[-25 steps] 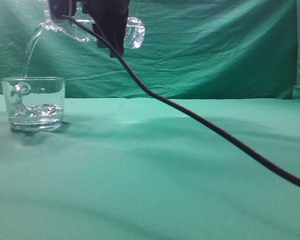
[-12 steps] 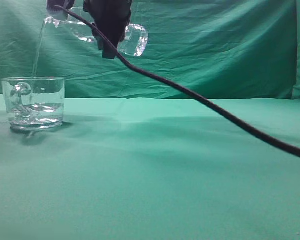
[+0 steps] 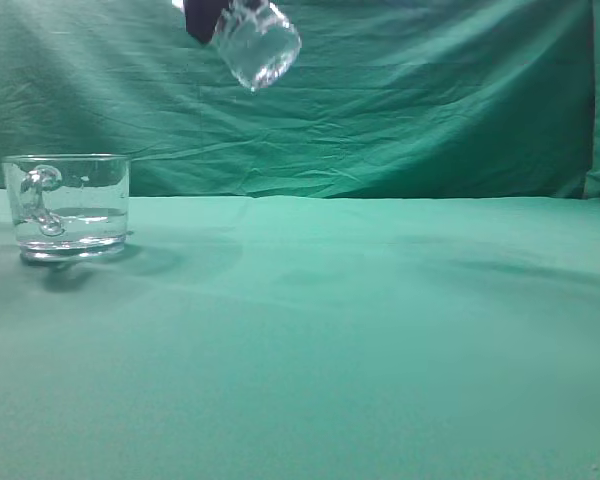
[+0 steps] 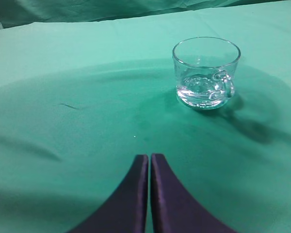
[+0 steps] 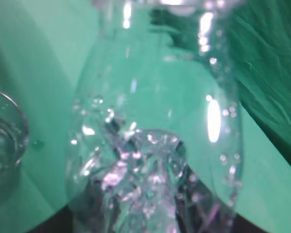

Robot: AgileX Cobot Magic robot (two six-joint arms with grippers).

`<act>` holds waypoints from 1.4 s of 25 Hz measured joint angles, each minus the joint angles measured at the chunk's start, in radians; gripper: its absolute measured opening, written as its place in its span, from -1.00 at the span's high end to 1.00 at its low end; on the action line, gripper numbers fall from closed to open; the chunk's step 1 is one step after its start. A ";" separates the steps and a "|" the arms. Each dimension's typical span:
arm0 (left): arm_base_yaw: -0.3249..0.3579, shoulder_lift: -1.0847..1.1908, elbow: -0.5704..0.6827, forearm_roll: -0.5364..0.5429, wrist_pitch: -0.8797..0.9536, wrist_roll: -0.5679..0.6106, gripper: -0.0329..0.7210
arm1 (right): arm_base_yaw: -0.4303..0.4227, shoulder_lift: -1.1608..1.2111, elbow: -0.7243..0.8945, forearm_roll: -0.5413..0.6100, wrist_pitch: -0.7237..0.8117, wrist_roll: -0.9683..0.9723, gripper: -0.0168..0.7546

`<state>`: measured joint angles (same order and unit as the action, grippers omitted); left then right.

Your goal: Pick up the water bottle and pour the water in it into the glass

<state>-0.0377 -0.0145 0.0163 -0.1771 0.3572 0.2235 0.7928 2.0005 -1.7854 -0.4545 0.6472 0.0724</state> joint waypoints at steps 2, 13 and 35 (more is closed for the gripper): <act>0.000 0.000 0.000 0.000 0.000 0.000 0.91 | 0.000 -0.066 0.000 0.073 0.039 0.000 0.25; 0.000 0.000 0.000 0.000 0.000 0.000 0.91 | -0.156 -0.476 0.431 0.320 -0.186 0.000 0.25; 0.000 0.000 0.000 0.000 0.000 0.000 0.91 | -0.482 -0.335 1.194 0.368 -1.343 0.130 0.25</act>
<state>-0.0377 -0.0145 0.0163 -0.1771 0.3572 0.2235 0.3113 1.6658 -0.5913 -0.0861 -0.6959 0.2027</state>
